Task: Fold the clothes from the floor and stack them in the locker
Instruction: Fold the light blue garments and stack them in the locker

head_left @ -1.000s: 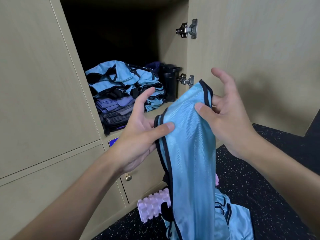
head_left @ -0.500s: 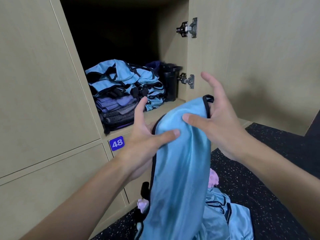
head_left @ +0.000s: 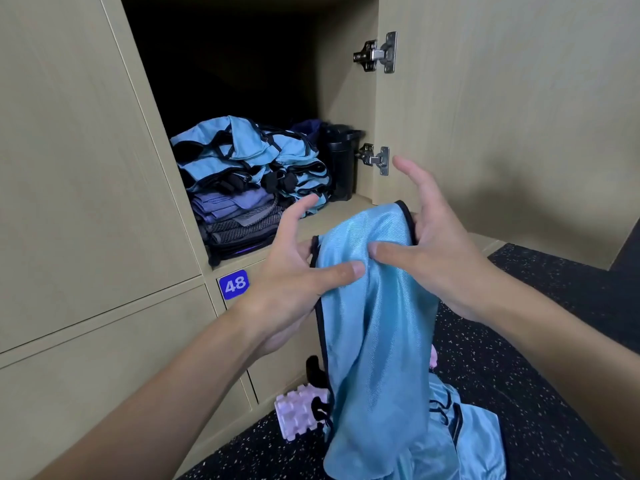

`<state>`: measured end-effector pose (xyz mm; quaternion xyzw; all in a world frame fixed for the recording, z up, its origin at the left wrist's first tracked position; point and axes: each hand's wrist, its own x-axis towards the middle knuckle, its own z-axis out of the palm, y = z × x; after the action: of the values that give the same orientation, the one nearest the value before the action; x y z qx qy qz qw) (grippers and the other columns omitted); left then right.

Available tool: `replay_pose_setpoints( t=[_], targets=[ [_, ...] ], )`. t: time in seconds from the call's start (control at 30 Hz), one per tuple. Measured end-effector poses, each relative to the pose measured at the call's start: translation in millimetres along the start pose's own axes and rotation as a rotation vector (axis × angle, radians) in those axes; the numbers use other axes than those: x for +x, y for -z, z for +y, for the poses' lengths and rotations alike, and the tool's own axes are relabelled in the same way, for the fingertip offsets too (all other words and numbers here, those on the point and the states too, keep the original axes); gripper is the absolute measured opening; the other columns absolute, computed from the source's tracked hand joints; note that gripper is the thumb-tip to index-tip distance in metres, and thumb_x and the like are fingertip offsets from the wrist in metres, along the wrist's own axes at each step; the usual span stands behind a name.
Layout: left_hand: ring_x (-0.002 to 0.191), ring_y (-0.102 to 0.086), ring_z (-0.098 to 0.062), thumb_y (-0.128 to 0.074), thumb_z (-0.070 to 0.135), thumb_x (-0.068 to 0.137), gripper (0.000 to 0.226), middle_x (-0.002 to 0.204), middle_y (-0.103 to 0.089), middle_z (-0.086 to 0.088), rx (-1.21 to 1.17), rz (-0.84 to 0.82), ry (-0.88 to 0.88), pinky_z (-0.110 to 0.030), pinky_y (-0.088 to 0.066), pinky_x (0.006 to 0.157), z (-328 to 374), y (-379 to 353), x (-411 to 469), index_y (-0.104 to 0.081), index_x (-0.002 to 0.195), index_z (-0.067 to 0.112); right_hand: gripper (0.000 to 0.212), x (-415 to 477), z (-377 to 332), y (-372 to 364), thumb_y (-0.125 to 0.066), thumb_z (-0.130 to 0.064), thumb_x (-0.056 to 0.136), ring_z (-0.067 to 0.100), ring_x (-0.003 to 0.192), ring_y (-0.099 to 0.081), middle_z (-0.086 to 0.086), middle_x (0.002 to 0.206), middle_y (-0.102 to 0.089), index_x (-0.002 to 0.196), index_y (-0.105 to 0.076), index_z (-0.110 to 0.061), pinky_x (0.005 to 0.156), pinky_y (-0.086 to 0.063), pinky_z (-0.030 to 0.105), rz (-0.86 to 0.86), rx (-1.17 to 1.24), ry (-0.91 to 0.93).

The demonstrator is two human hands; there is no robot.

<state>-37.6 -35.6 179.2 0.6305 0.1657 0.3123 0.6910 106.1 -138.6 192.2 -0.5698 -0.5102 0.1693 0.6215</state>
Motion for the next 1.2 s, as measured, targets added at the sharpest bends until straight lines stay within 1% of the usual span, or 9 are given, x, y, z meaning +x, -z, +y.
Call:
replay_pose_setpoints(
  t=[0.23,0.37,0.47,0.57,0.63,0.77,0.8,0.93,1.2],
  targets=[
    [0.105,-0.071,-0.024,-0.071,-0.015,0.078,0.088,0.121,-0.068,-0.015,-0.068,0.176,-0.125,-0.037,-0.059,0.09,12,6,8,-0.039,0.144,0.035,0.114,-1,11,7,-0.086,-0.011,0.068,0.012,0.114,-0.065,-0.008,0.136,-0.058,0.145,-0.017,-0.059,0.101,-0.051,0.043,-0.204,-0.034,-0.211],
    [0.099,-0.073,-0.022,-0.071,-0.014,0.079,0.085,0.121,-0.068,-0.015,-0.092,0.25,-0.151,-0.037,-0.06,0.085,19,16,12,-0.04,0.14,0.035,0.092,-1,11,3,-0.074,0.006,0.08,0.024,0.091,-0.072,0.01,0.116,-0.069,0.14,-0.032,-0.05,0.09,-0.057,0.047,-0.076,0.026,-0.168],
    [0.097,-0.073,-0.021,-0.072,-0.012,0.08,0.084,0.119,-0.068,-0.014,-0.088,0.259,-0.149,-0.034,-0.06,0.081,20,18,12,-0.04,0.141,0.035,0.079,1,11,2,-0.072,0.004,0.082,0.019,0.087,-0.069,0.003,0.107,-0.071,0.132,-0.041,-0.05,0.09,-0.056,0.05,0.045,0.127,-0.113],
    [0.096,-0.074,-0.021,-0.071,-0.012,0.08,0.083,0.117,-0.069,-0.014,-0.079,0.226,-0.139,-0.029,-0.059,0.076,17,15,10,-0.039,0.143,0.032,0.078,-2,12,-5,-0.077,-0.014,0.074,0.023,0.109,-0.066,0.004,0.133,-0.058,0.129,-0.043,-0.058,0.095,-0.054,0.05,-0.024,0.13,-0.1],
    [0.096,-0.074,-0.021,-0.071,-0.012,0.08,0.083,0.113,-0.071,-0.013,-0.079,0.214,-0.128,-0.029,-0.06,0.075,16,14,10,-0.039,0.143,0.031,0.076,-4,9,-12,-0.075,-0.008,0.078,0.022,0.103,-0.069,0.006,0.133,-0.057,0.128,-0.044,-0.056,0.088,-0.058,0.046,-0.041,0.149,-0.097],
    [0.096,-0.074,-0.021,-0.072,-0.012,0.08,0.082,0.103,-0.075,-0.007,-0.068,0.21,-0.139,-0.031,-0.06,0.08,18,16,11,-0.039,0.143,0.03,0.077,1,5,-11,-0.063,0.011,0.085,0.021,0.078,-0.066,0.009,0.1,-0.066,0.131,-0.043,-0.047,0.071,-0.06,0.045,0.181,0.189,-0.073],
    [0.096,-0.074,-0.022,-0.072,-0.011,0.08,0.082,0.104,-0.075,-0.008,-0.067,0.208,-0.141,-0.032,-0.06,0.081,19,15,11,-0.039,0.143,0.03,0.081,2,7,-8,-0.066,0.009,0.085,0.022,0.079,-0.066,0.007,0.097,-0.067,0.134,-0.04,-0.049,0.073,-0.061,0.047,0.189,0.223,-0.09],
    [0.107,-0.07,-0.027,-0.072,-0.01,0.081,0.081,0.122,-0.066,-0.018,-0.037,0.198,-0.131,-0.041,-0.058,0.093,18,14,9,-0.039,0.142,0.031,0.114,0,20,-10,-0.097,-0.027,0.056,0.021,0.124,-0.059,-0.003,0.151,-0.043,0.136,-0.027,-0.068,0.098,-0.053,0.051,-0.086,0.201,-0.2],
    [0.101,-0.073,-0.019,-0.083,0.009,0.076,0.084,0.12,-0.069,-0.009,0.05,0.264,-0.074,-0.04,-0.059,0.089,5,12,8,-0.034,0.141,0.032,0.094,3,27,-18,-0.08,-0.021,0.063,0.023,0.132,-0.051,-0.003,0.15,-0.044,0.133,-0.035,-0.065,0.104,-0.047,0.049,0.027,0.149,-0.045]
  ],
)
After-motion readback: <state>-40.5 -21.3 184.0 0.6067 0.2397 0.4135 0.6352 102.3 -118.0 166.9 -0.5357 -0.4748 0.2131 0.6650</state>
